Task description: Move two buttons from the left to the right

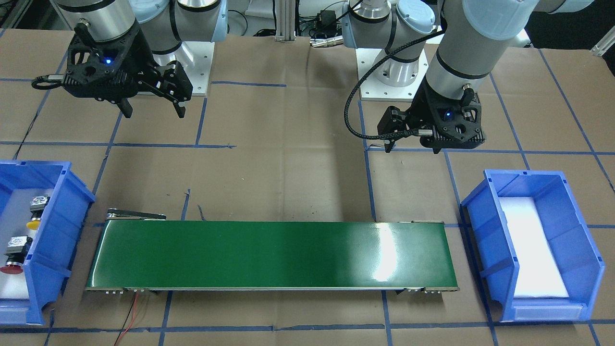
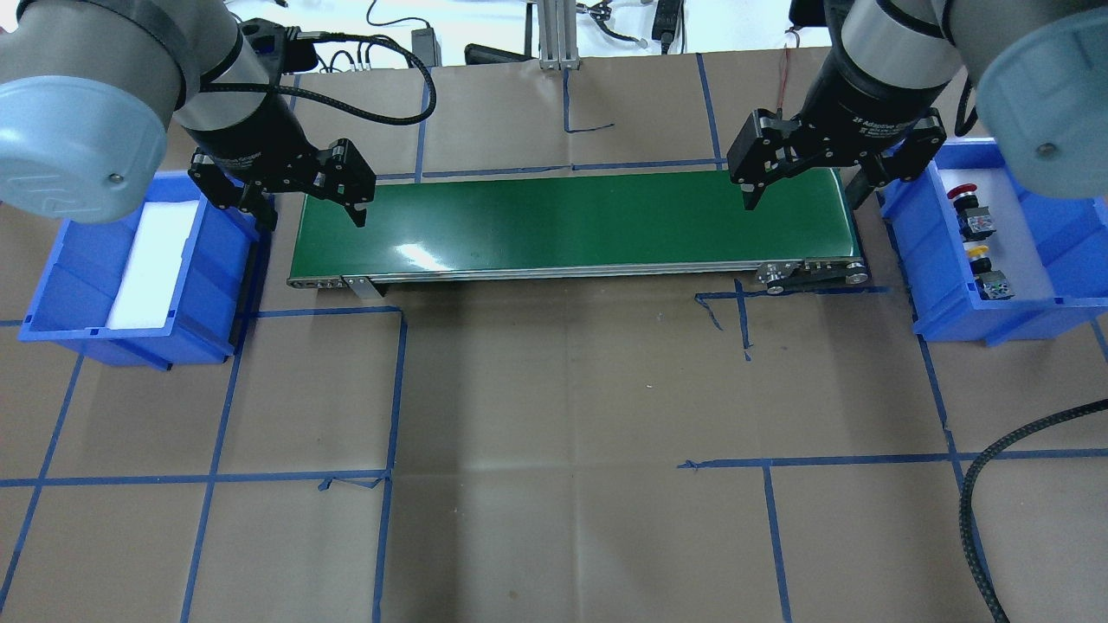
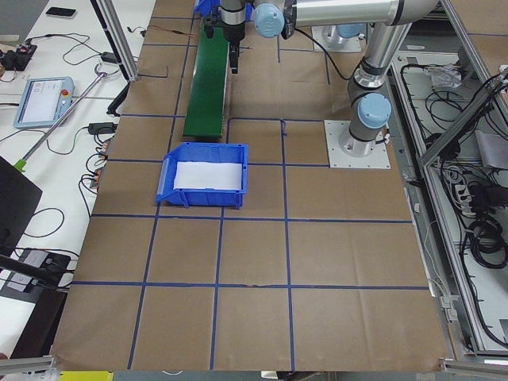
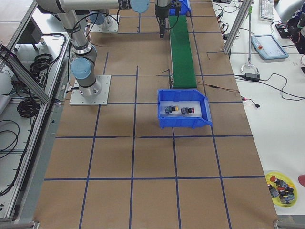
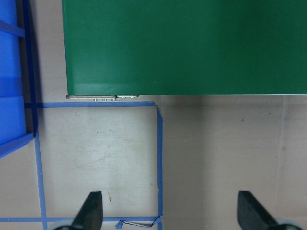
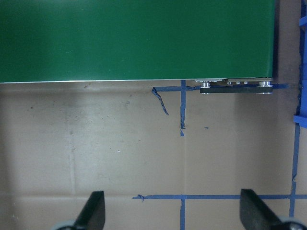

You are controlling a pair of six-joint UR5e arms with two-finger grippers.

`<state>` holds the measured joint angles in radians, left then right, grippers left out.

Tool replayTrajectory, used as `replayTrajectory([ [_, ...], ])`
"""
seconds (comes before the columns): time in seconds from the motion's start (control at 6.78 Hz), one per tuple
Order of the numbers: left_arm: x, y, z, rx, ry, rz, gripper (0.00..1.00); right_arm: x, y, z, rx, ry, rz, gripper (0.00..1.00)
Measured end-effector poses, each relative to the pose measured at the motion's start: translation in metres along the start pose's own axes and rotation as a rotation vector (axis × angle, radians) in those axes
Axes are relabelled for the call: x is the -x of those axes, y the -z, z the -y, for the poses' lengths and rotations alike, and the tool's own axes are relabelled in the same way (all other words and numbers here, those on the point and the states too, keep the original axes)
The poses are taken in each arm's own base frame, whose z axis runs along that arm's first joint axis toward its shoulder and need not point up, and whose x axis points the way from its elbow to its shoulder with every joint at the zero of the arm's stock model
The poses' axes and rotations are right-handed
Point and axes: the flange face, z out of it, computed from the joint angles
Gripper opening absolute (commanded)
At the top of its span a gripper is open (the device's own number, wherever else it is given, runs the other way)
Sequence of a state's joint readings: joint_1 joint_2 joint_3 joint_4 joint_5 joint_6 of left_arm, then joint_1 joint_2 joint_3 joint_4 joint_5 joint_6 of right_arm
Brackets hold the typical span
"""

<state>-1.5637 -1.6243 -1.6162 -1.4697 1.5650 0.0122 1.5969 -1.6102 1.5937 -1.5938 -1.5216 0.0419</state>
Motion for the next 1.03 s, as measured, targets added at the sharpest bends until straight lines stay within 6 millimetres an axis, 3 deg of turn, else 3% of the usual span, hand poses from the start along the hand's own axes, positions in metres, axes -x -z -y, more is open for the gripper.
replayTrajectory([
  [1.03,0.0003,0.0044,-0.0044,-0.007,-0.002,0.008,1.00,-0.0001,-0.0024,0.0003,0.001,0.000,0.000,1.00],
])
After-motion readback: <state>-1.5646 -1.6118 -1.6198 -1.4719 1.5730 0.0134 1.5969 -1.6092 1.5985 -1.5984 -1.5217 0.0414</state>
